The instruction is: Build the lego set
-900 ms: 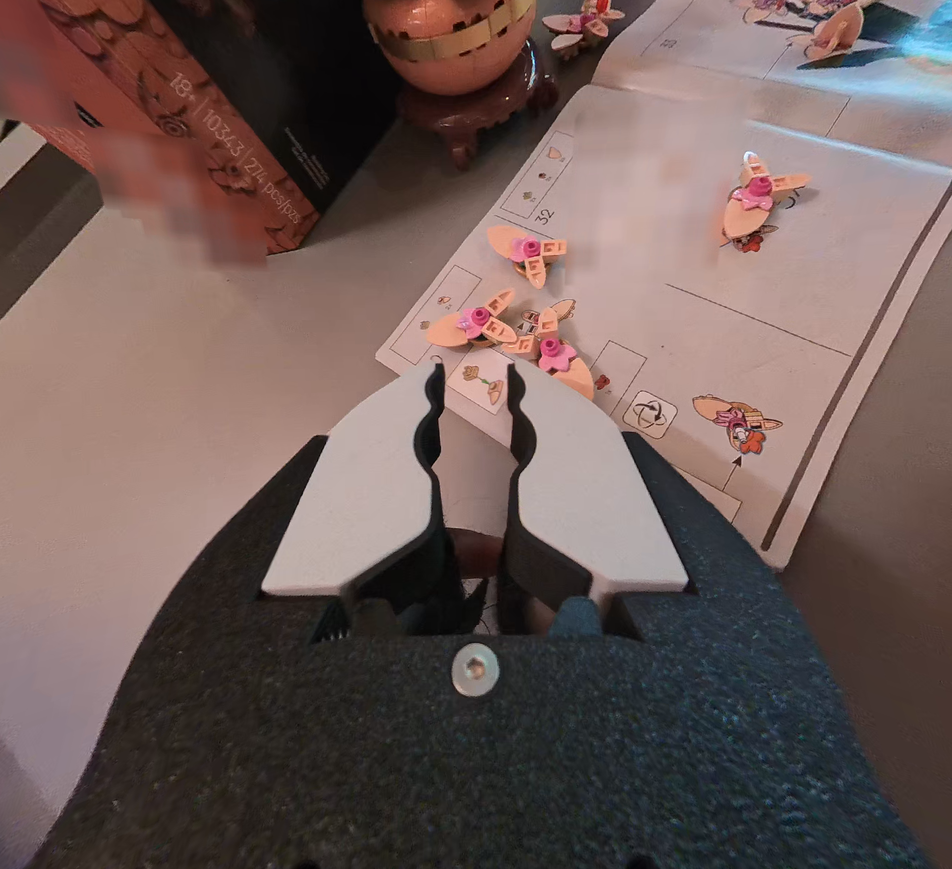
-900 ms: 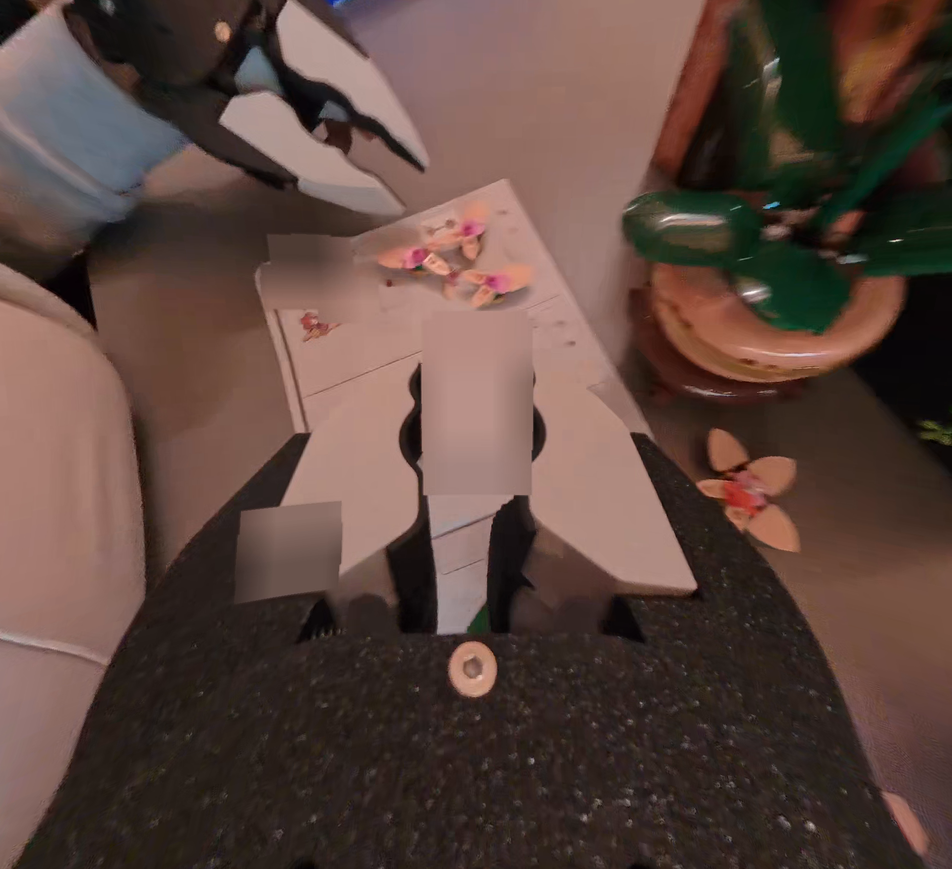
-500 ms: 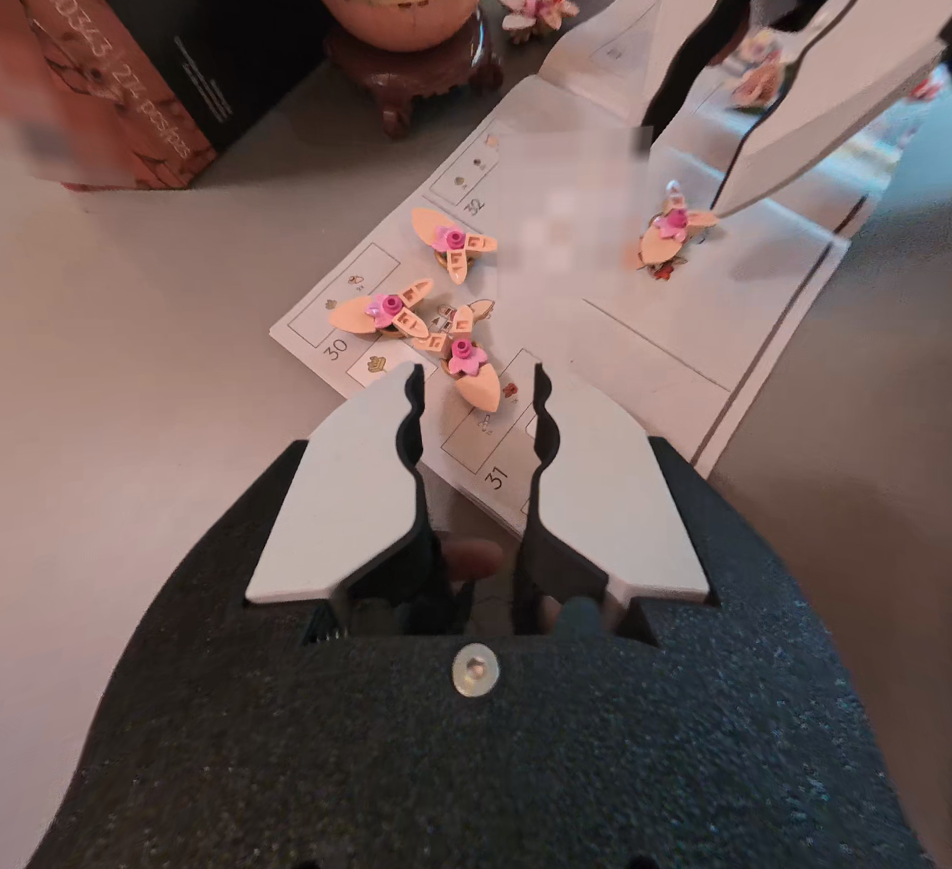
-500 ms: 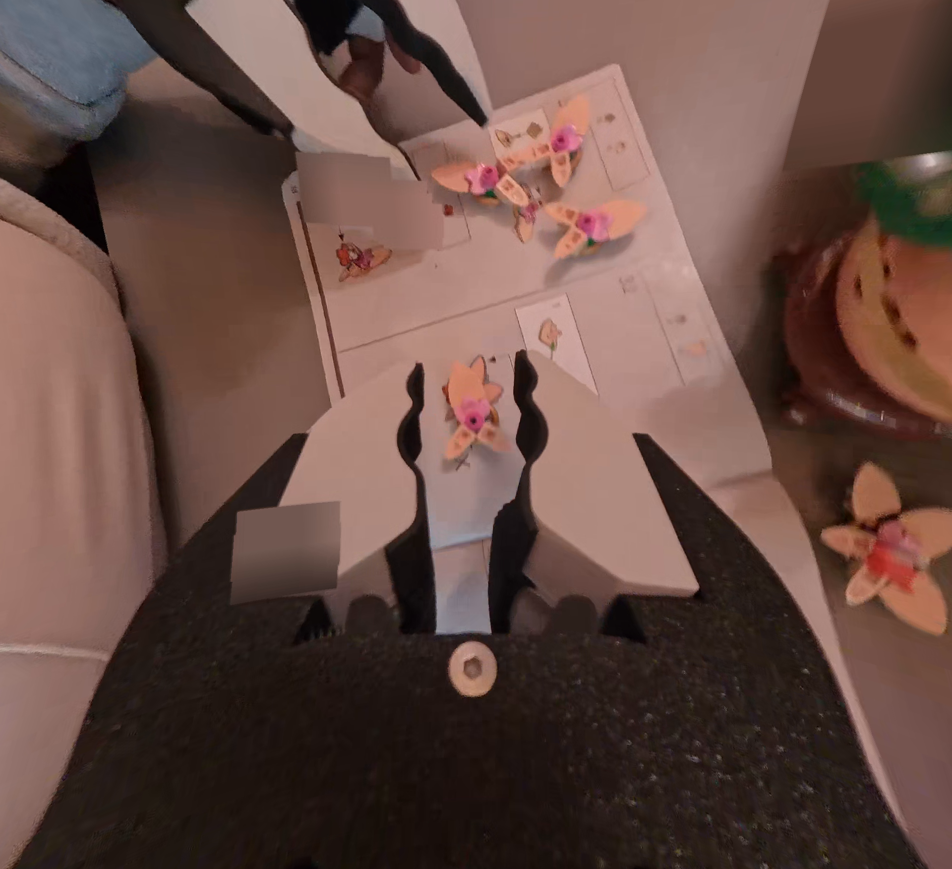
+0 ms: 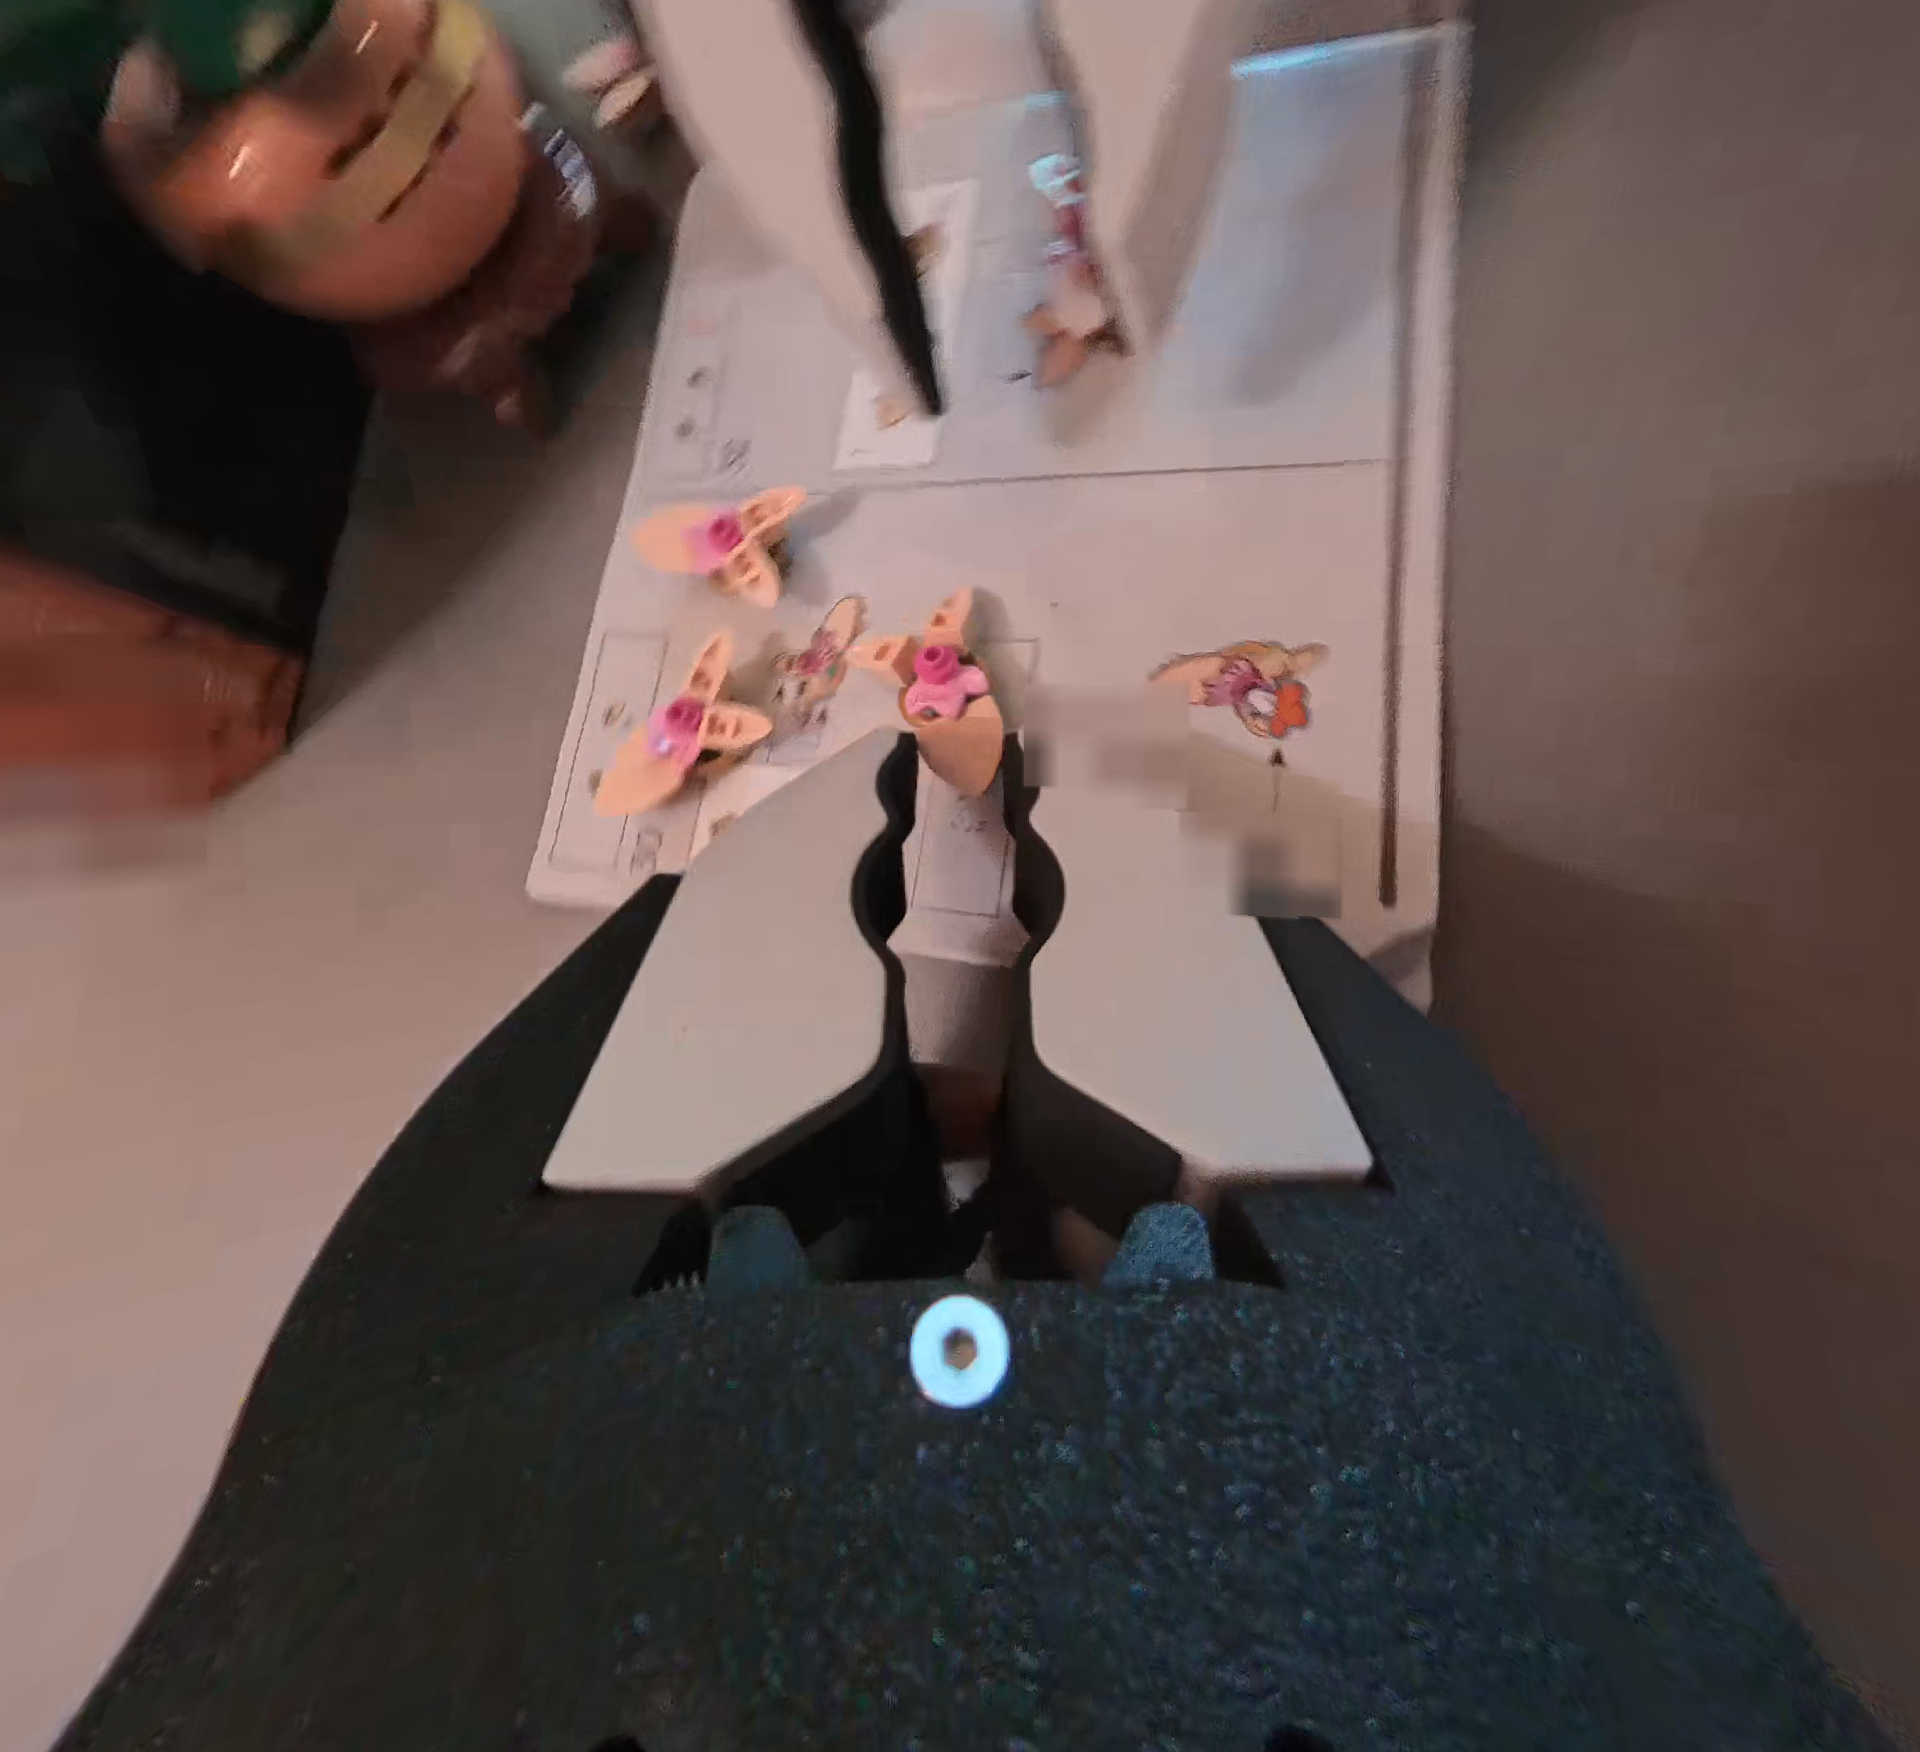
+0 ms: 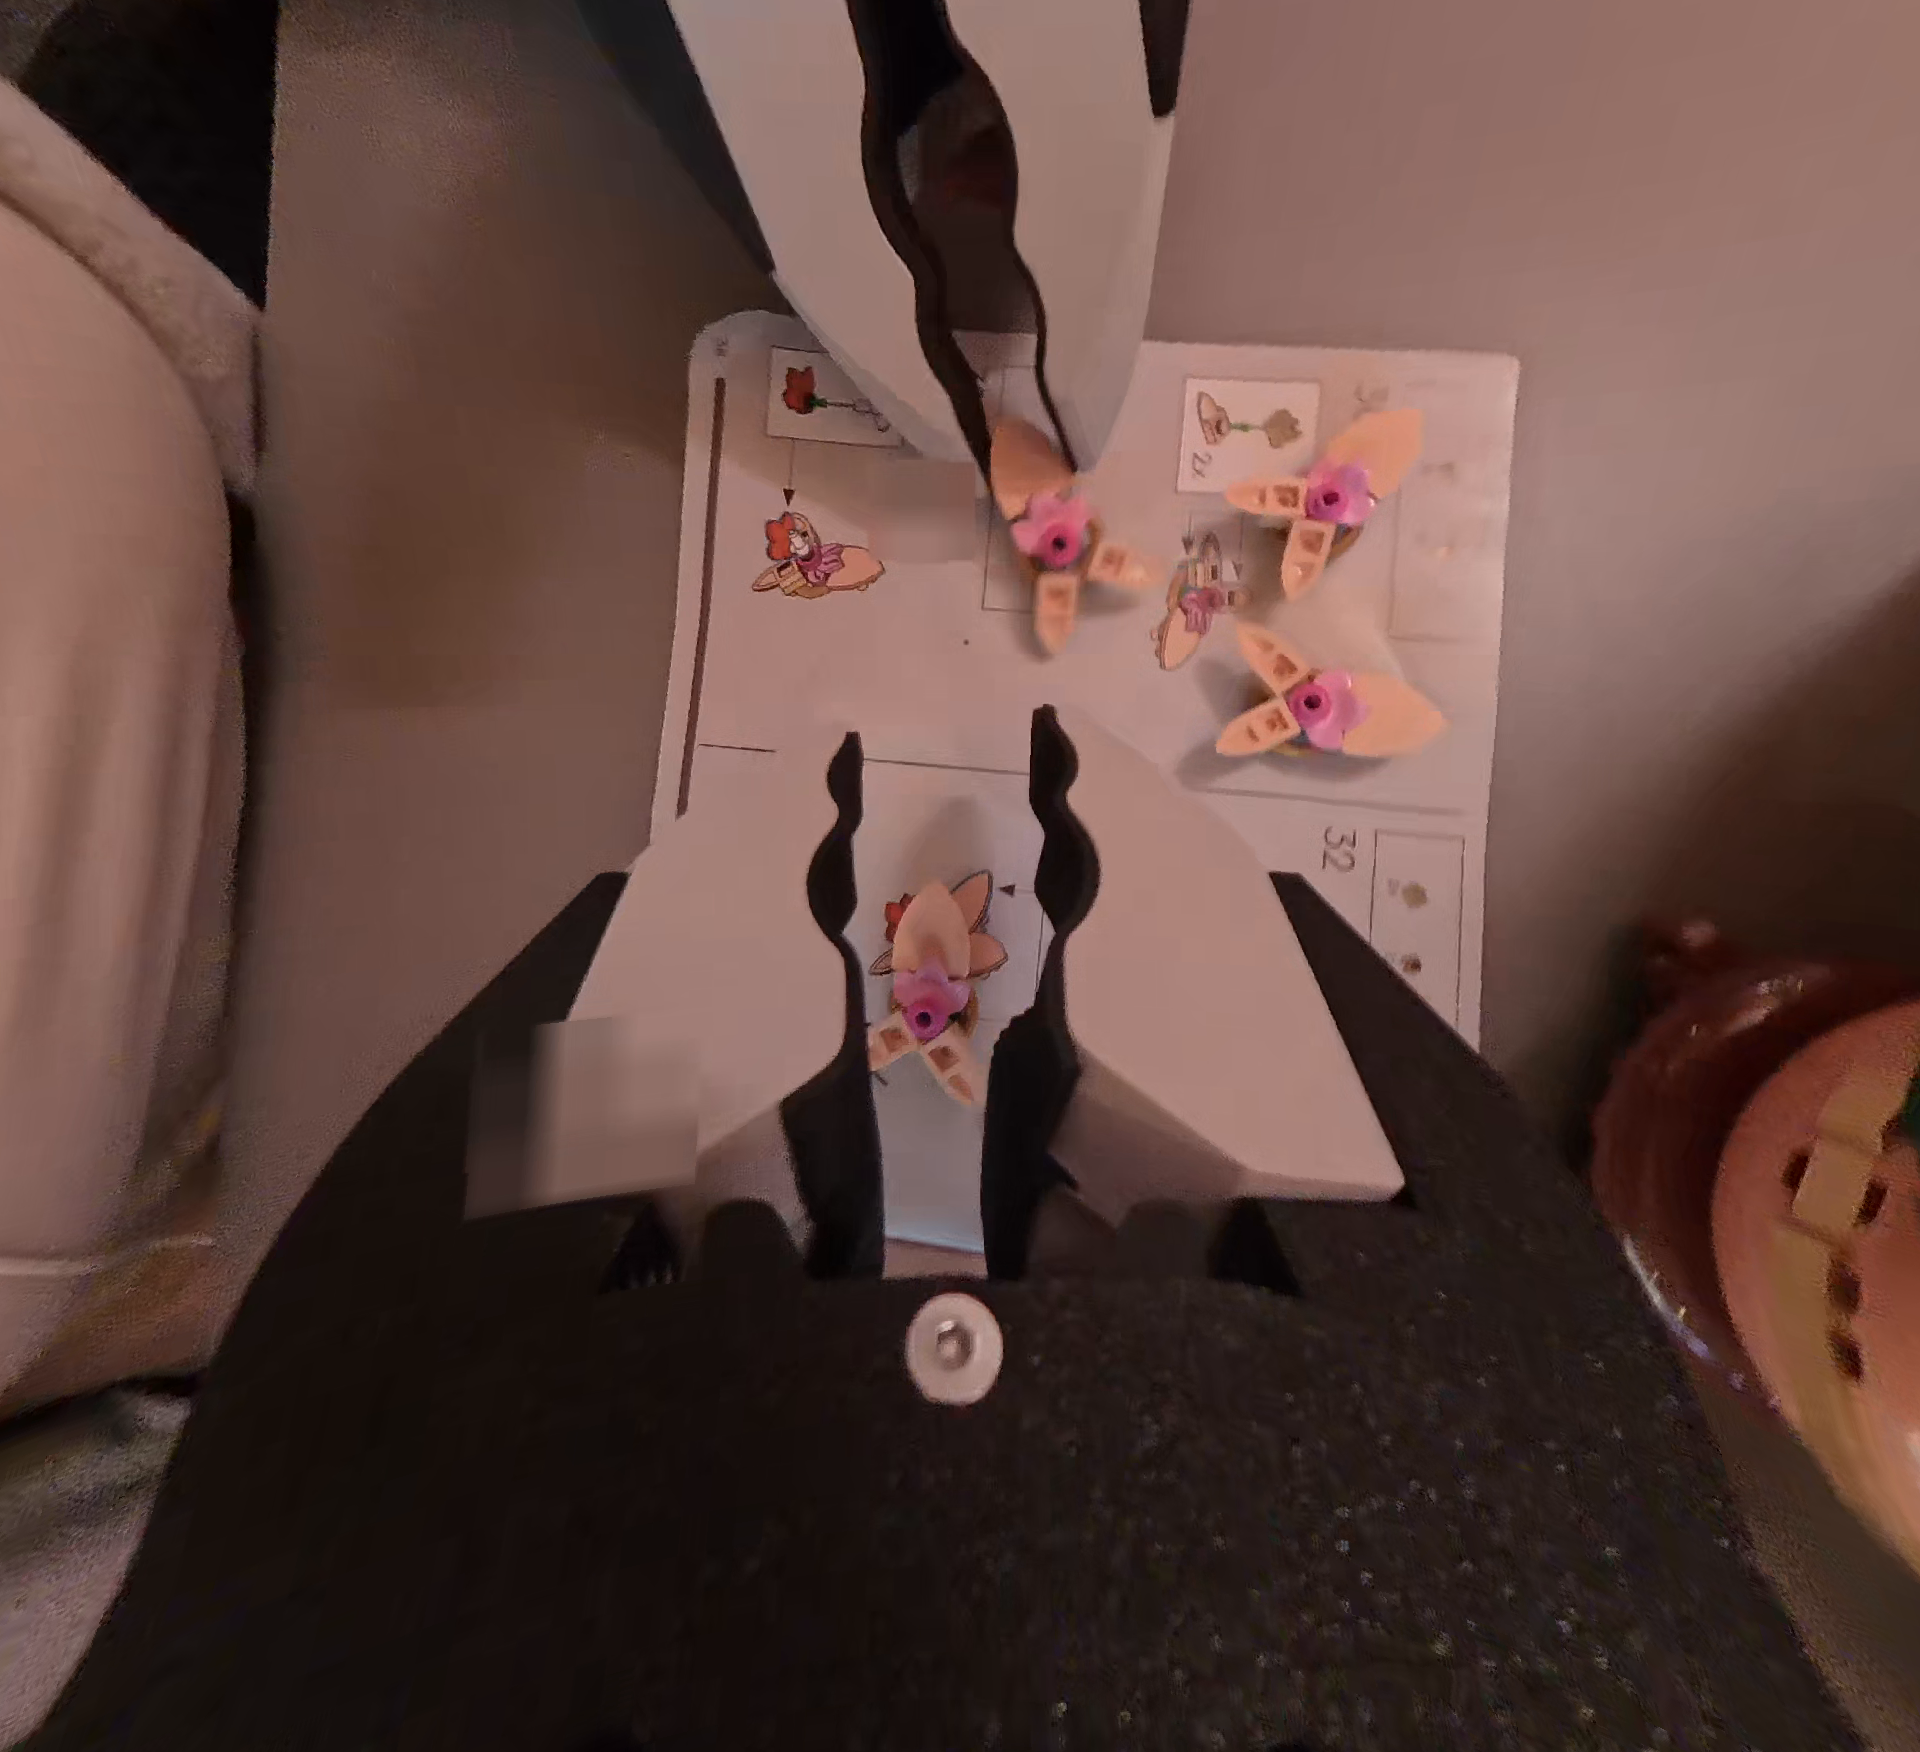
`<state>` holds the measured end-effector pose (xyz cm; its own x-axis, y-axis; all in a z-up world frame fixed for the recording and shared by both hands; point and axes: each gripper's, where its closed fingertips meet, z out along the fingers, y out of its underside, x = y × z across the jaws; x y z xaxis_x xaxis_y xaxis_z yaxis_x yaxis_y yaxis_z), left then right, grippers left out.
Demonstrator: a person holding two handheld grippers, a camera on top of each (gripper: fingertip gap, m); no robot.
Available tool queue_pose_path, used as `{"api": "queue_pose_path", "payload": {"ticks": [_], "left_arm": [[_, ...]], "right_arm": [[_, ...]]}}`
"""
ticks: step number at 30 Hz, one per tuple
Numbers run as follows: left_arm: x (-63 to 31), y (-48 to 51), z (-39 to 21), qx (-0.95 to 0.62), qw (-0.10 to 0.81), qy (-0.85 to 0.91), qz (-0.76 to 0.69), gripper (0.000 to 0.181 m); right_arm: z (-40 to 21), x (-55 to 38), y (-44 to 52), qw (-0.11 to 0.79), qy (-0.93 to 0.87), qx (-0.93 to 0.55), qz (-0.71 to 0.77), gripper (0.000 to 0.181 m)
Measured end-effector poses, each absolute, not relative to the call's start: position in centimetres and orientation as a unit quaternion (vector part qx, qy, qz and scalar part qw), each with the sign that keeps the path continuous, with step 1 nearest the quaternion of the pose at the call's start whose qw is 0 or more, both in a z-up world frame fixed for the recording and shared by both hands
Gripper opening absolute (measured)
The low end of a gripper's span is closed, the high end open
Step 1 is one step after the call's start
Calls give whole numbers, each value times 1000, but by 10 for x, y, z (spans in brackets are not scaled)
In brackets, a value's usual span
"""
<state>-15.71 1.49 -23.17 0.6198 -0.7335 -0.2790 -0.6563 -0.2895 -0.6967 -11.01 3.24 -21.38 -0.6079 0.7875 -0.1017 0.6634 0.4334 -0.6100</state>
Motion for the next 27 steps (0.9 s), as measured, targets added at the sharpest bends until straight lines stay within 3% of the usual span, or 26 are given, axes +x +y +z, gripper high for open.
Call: {"api": "queue_pose_path", "payload": {"ticks": [13, 19, 27], "left_arm": [[-128, 3, -233, -669, 349, 628, -192, 15], [-135, 11, -238, -688, 359, 606, -174, 21], [-150, 20, -224, -744, 432, 495, -121, 27]], "right_arm": [[-237, -121, 24, 86, -935, -227, 259, 20], [-242, -116, 17, 71, -930, -232, 276, 12], [-241, -110, 20, 57, -884, -352, 302, 8]]}}
